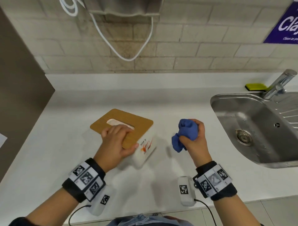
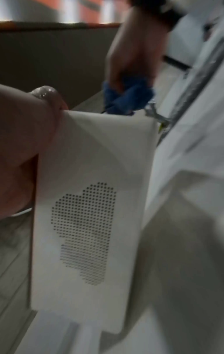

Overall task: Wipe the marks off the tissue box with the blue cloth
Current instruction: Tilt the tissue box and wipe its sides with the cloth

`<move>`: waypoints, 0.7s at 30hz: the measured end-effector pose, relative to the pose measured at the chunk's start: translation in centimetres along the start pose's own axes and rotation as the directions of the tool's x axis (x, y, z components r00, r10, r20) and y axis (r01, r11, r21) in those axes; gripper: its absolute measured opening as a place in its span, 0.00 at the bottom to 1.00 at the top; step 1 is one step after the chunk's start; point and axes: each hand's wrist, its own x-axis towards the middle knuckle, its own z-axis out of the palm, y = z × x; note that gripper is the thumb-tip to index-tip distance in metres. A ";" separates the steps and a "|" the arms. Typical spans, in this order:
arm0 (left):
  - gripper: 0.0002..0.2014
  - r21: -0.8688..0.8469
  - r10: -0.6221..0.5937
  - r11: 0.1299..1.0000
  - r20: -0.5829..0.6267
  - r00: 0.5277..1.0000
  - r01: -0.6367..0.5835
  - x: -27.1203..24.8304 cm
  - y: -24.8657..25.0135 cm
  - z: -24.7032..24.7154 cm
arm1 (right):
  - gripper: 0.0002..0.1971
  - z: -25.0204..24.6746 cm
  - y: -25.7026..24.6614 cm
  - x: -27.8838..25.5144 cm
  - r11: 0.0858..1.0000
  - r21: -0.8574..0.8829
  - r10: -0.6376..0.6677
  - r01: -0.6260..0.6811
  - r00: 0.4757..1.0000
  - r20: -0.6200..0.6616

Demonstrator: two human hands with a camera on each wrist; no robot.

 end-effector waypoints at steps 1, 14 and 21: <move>0.25 -0.079 -0.029 0.997 -0.029 0.999 0.026 0.6 -0.4 -0.9 | 0.23 0.5 0.2 -0.4 0.999 -0.041 -0.025 0.024 0.999 -0.026; 0.14 -0.624 -0.233 0.750 0.060 0.971 0.219 3.5 -2.8 -5.1 | 0.36 10.0 -1.6 1.3 0.761 -0.553 -0.310 0.338 0.939 0.148; 0.19 -0.694 -0.276 0.664 0.118 0.954 0.278 4.6 -3.9 -6.0 | 0.24 13.0 -1.1 2.6 0.681 -0.557 -0.425 0.475 0.876 0.227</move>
